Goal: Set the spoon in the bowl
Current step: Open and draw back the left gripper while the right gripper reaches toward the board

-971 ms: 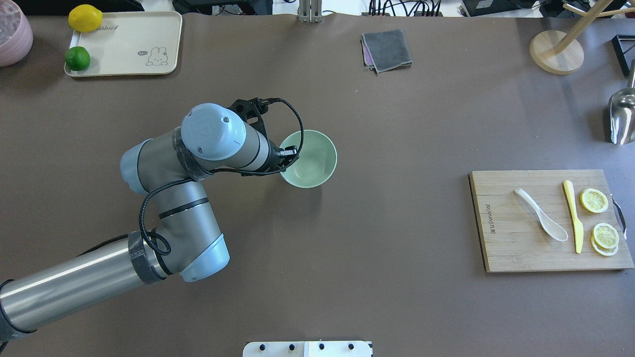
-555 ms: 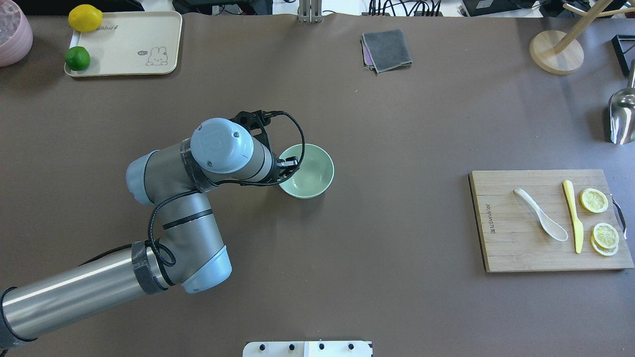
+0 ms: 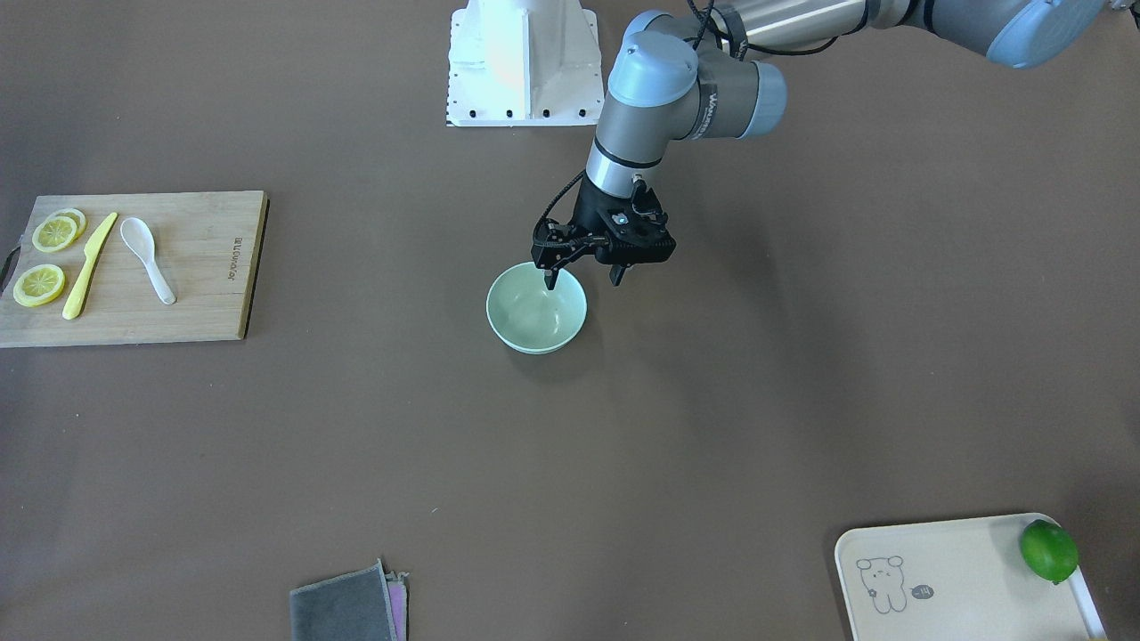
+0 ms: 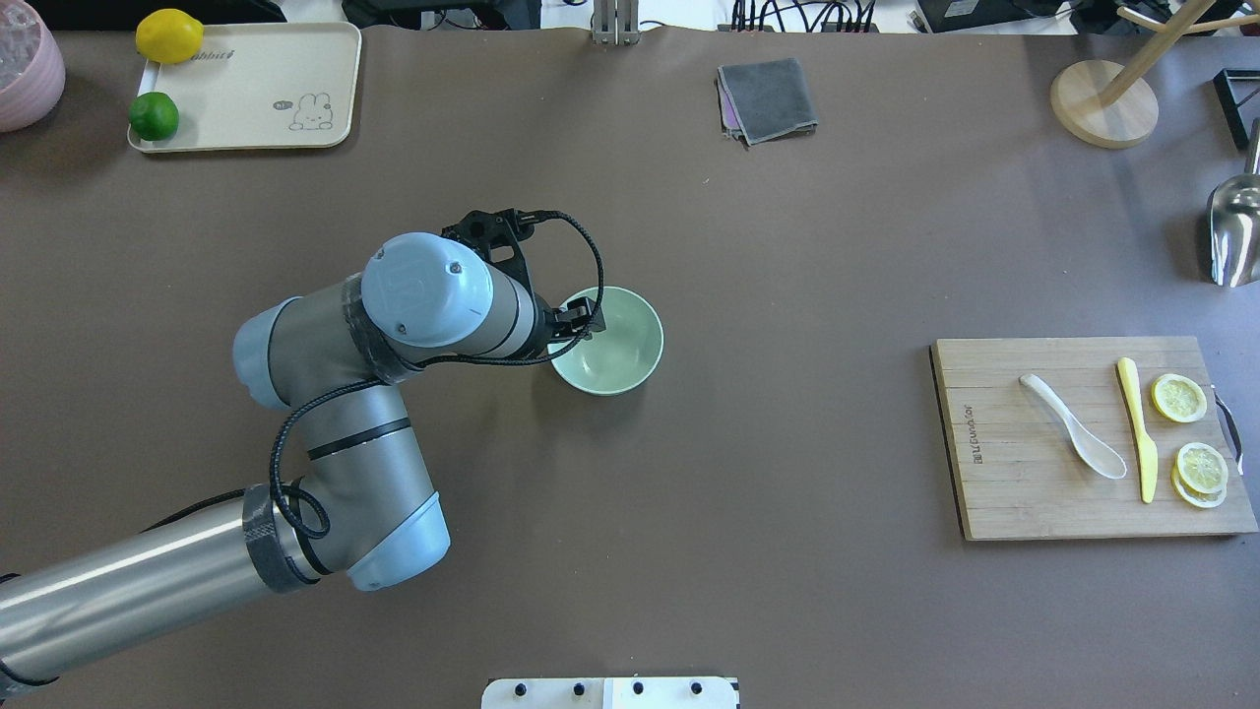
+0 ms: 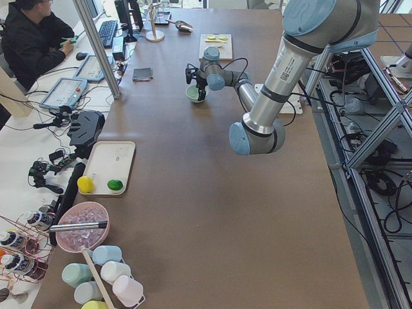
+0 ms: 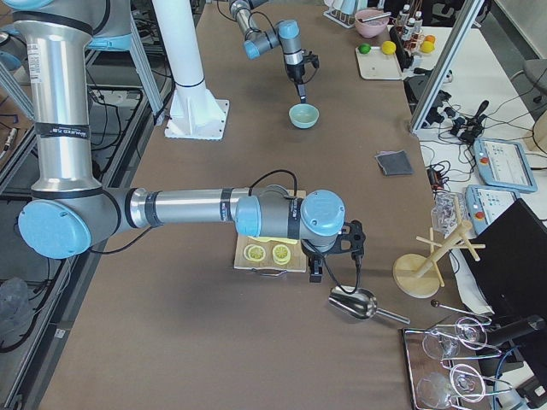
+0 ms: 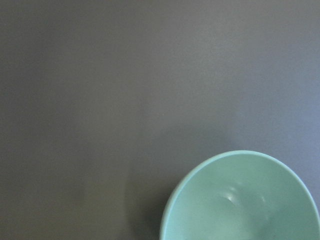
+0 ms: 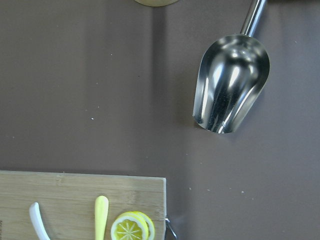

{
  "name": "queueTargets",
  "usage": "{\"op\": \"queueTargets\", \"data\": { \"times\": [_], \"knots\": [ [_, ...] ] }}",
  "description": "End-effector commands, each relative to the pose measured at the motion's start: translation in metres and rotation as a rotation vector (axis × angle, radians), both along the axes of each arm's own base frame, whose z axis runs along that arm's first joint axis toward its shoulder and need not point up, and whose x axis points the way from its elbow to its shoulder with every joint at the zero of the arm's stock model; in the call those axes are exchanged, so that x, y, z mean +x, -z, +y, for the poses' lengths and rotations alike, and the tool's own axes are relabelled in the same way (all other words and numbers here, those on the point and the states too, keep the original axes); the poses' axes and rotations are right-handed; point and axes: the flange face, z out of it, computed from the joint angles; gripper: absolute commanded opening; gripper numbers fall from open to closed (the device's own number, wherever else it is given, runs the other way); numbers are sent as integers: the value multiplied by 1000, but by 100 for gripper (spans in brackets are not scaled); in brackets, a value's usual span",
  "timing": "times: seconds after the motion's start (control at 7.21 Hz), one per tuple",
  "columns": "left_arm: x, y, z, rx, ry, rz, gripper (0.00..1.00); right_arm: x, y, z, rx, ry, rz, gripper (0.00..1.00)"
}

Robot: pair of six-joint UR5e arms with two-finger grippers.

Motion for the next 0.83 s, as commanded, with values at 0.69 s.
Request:
{"op": "queueTargets", "data": {
  "times": [0.69],
  "knots": [
    [-127,-2,-40,74,-49,-32,98,-257,131,55,366,314,154,100]
  ]
}}
